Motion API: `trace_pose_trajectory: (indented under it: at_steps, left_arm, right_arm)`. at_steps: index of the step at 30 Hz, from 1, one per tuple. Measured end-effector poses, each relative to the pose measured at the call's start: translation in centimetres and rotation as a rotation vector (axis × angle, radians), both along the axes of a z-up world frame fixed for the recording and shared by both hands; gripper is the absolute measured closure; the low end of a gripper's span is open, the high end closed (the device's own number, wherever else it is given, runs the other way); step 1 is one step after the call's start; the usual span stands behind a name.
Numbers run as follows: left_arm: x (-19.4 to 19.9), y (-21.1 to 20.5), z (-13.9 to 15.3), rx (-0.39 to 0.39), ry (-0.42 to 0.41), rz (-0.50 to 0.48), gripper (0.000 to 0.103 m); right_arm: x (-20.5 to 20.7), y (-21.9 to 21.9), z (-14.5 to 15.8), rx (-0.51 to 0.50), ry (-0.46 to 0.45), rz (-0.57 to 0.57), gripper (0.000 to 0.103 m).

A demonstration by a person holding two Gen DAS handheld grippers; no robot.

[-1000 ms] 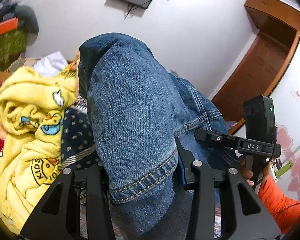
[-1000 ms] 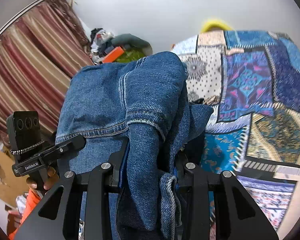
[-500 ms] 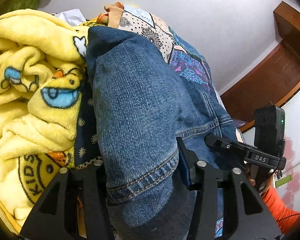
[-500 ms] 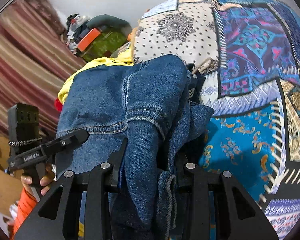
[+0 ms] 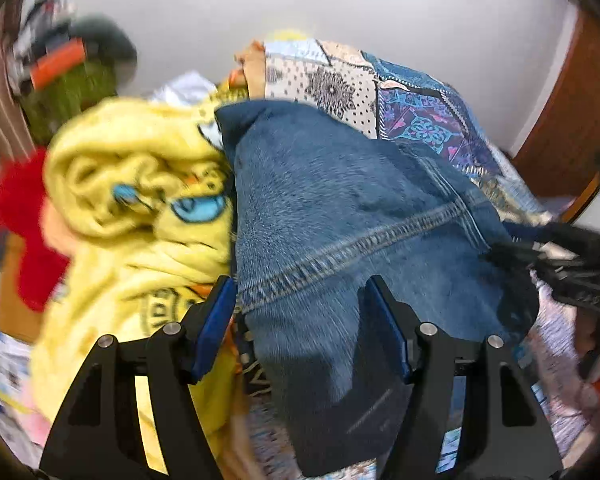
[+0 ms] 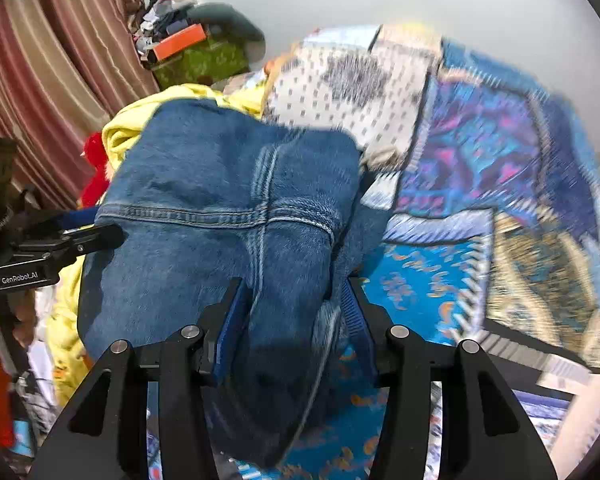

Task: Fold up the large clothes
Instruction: 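Lower the folded jacket beside the yellow blanket and open both tools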

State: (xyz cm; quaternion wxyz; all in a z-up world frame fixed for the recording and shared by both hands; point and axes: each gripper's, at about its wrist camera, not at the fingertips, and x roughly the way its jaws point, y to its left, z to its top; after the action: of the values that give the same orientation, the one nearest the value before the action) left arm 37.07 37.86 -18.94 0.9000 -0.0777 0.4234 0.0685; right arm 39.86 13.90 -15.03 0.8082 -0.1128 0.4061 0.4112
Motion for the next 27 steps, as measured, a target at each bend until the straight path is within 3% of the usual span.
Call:
trace_pose_trajectory:
  at_steps: [3,8,10,12,14,17,18,19,20,24,27]
  left_arm:
    - [-1.3,-1.6,0.3,0.066,-0.006,-0.021,0.037]
    - [-1.7,-3.2,-0.3,0.116,-0.006,-0.029,0.036]
    - [-1.6,-3.3,-1.0,0.14,0.013,-0.026,0.032]
    - [-1.8,-3.0,-1.5,0.139,0.001,-0.009,0.02]
    - [-2.1,-2.4,-1.6,0.107,-0.005,0.002,0.019]
    - [-2.2,-1.7,-1.9,0.05,0.001,0.014,0.019]
    - [-2.2,-1.6,-2.0,0.043,0.004,0.022,0.019]
    - [-2.3,-1.5,-2.1,0.04,0.006,0.03,0.019]
    - [-2.5,-1.5,-2.2,0.033,0.007,0.034,0.019]
    - [-3.1,-1.7,-2.0,0.018,0.013,0.05,0.019]
    - [-3.9,-2.1,-1.7,0.05,0.041,0.065,0.019]
  right_arm:
    - [-2.7,-0.8,1.5,0.051,-0.101,0.014,0.058]
    - [-4.0,1.3,0.4,-0.007,-0.119,0.073,0.057]
    - [-3.5,2.1,-1.0,-0.061,-0.106,0.065,0.057]
    - [-3.0,2.0,-2.1,-0.09,-0.097,0.054,0.057]
    - [-2.8,1.4,-2.6,-0.107,-0.116,0.05,0.056]
    - [-3.4,1.0,-2.6,-0.155,-0.161,0.082,0.048]
    - [-3.7,1.0,-2.6,-0.189,-0.19,0.074,0.041]
    - [-3.9,1.0,-2.7,-0.211,-0.213,0.062,0.025]
    - [-4.0,0.7,-2.7,-0.218,-0.237,0.053,0.019]
    - [-3.5,-0.8,-2.6,-0.193,-0.184,0.04,0.019]
    - [-3.5,-1.7,-2.0,-0.191,-0.159,0.012,0.019]
